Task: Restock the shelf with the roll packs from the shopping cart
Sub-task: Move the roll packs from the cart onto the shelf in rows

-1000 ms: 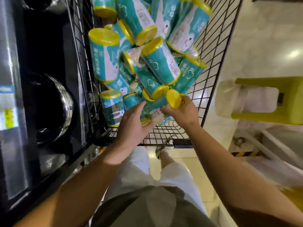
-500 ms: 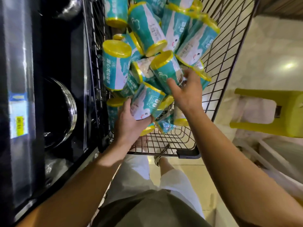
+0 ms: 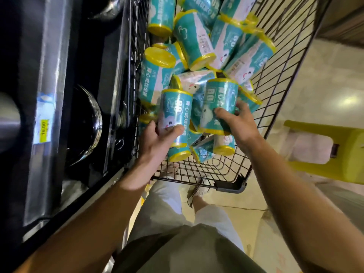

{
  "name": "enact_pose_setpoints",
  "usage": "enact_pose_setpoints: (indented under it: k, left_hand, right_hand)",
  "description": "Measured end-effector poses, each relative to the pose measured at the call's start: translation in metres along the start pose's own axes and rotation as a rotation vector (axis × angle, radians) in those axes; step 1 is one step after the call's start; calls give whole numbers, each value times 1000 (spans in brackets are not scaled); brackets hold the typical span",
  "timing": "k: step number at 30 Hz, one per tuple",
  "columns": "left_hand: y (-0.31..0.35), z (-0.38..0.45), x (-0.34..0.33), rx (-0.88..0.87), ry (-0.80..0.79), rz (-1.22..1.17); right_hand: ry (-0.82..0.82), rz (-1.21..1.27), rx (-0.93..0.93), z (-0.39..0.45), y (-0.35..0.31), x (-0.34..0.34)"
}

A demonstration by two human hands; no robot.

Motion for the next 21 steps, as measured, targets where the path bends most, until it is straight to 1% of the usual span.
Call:
enact_pose_setpoints:
  k: [2,4,6,8,12,16,21]
  left_hand:
    - [4,-11,-2,-5,-21,-61]
    - [8,-26,-6,-18,-47,-120]
    - [8,-45,-11,-26,-80,-175]
    - [5,-66,-15,-51,-68,-222]
    - [-5,-117,-14,-111,30,-228]
    - [-11,-190,-10,-224,101,-229]
    - [-37,-270,0,-323,233,-401]
  right_hand:
    - [-90,116,-45,-28,7,-2]
    - [-162,182,-55,-53,11,-3]
    - [-235,193,-33,-75,10,-6]
    - [-275,186,10,-96,6,-4]
    - [-309,30,160,-135,-9,8]
    - [-338,-125,288,-184,-19,10]
    - [-357,-179,448,-246,-8,10]
Point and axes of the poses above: each hand's wrist, its own z-axis towards the middle knuckle, its own x-axis out of the back of the hand, y = z × x, the point moved 10 cm from there along z, towards the middle knuckle, and after that the axes turned 5 degrees about z, right-handed, at the moved point
